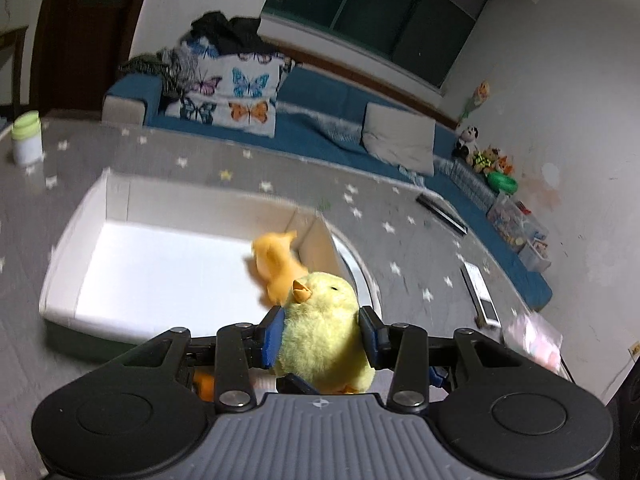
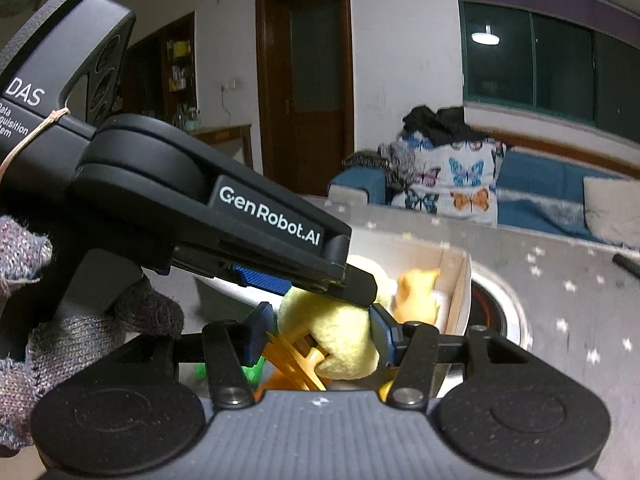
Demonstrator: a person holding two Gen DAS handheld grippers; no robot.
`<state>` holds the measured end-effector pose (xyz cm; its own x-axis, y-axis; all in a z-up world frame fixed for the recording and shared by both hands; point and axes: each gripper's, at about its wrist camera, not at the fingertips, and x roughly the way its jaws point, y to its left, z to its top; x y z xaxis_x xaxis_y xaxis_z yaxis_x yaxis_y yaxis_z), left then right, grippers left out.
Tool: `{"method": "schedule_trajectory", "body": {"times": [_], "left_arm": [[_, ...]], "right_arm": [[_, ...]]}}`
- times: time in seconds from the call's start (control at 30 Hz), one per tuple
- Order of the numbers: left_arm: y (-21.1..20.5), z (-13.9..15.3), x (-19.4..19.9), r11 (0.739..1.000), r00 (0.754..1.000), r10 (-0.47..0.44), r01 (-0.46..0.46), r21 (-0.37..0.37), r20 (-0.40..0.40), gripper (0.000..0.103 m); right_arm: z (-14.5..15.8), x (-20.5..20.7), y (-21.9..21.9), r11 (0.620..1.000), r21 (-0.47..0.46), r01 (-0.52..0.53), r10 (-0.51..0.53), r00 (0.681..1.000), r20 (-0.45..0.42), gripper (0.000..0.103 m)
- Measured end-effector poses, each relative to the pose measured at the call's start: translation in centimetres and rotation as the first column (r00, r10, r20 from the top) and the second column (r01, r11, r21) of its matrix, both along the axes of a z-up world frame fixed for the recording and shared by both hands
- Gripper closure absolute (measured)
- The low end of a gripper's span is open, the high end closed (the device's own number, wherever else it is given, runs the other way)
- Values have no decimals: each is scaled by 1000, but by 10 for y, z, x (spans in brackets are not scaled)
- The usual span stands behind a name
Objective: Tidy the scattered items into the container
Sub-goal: 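Lift the chick plush with the left tool over the white box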
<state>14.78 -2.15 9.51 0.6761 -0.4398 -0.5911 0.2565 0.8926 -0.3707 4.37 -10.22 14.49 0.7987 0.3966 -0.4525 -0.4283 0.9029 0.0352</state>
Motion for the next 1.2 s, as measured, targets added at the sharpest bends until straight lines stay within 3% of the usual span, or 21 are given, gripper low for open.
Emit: {"method": "schedule_trajectory", "body": {"times": [0.27, 0.63, 1.2], "left_arm": [[5, -3, 58, 999, 999, 32, -32, -11, -29, 60], [16, -49, 129, 998, 986, 55, -60, -30, -156, 60], [27, -83, 149, 996, 968, 64, -78, -51, -245, 61]], "right_arm": [[5, 54, 6, 1000, -3, -23, 23, 1000, 10, 50], [-33, 136, 16, 999, -16, -37, 35, 992, -120, 50], [-65, 159, 35, 995, -86, -47, 28, 978, -205, 50]]}}
